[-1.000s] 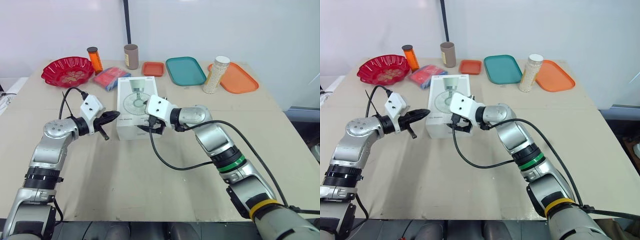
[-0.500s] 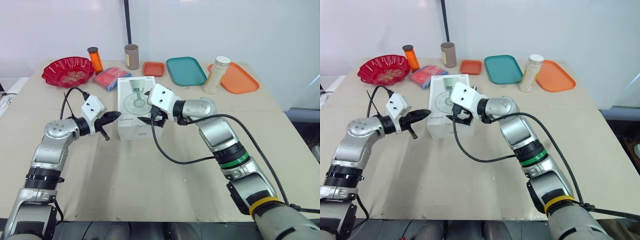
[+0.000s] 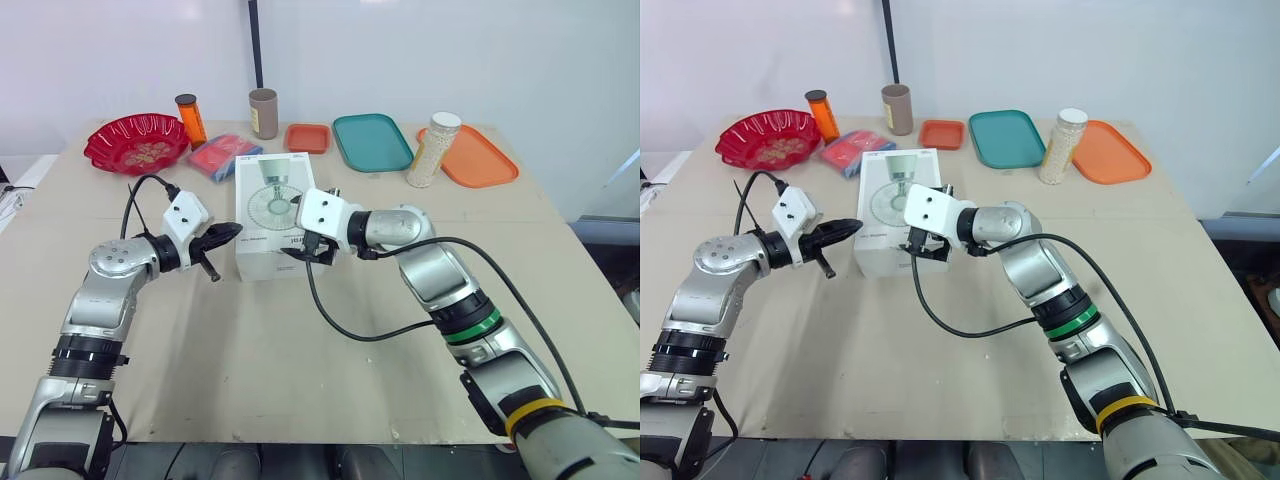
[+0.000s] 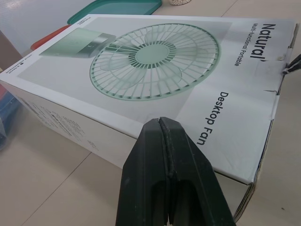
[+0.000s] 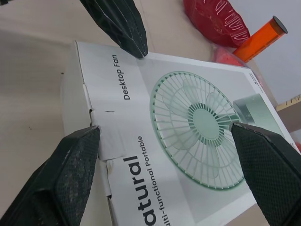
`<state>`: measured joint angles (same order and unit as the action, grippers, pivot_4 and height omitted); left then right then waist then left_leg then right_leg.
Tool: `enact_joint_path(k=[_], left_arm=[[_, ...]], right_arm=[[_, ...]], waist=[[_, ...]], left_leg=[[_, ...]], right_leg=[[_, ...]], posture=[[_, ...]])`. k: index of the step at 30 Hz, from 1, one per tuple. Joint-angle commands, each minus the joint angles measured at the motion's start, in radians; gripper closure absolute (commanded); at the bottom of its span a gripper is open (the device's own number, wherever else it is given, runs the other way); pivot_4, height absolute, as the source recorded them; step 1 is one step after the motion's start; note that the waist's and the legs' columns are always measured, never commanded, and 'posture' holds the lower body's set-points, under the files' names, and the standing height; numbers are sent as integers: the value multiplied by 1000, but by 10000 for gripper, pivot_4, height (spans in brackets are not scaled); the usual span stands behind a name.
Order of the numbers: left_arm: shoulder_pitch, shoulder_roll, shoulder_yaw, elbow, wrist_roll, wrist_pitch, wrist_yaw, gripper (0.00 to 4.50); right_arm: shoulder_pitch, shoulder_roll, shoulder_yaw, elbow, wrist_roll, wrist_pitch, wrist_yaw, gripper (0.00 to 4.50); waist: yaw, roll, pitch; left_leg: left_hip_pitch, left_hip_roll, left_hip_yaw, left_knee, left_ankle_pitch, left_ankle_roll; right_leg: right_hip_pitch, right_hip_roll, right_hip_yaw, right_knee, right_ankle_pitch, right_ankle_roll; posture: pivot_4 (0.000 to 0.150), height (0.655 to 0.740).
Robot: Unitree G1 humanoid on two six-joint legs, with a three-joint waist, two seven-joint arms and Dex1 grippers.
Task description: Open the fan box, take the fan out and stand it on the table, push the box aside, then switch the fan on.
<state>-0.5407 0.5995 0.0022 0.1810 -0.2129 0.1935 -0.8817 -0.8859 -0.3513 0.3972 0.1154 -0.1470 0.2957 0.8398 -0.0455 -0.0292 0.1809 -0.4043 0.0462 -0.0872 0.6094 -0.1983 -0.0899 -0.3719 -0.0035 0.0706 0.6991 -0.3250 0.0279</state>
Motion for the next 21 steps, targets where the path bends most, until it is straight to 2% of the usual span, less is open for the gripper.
enact_joint_path(k=[1,21], left_arm=[[32,-12,-53,16,23,13,-28,44407],[33,-27,-53,19,28,10,-25,44407]], right_arm=[[-13,2,-5,-11,-8,-25,0,0],[-2,3,6,-6,-44,-35,13,0]], waist=[[0,0,0],[1,0,0]], left_leg=[[0,0,0,0,0,0],[0,0,0,0,0,0]], right_leg=[[0,0,0,0,0,0],[0,0,0,0,0,0]], posture=[[1500,7400],[1500,7400]])
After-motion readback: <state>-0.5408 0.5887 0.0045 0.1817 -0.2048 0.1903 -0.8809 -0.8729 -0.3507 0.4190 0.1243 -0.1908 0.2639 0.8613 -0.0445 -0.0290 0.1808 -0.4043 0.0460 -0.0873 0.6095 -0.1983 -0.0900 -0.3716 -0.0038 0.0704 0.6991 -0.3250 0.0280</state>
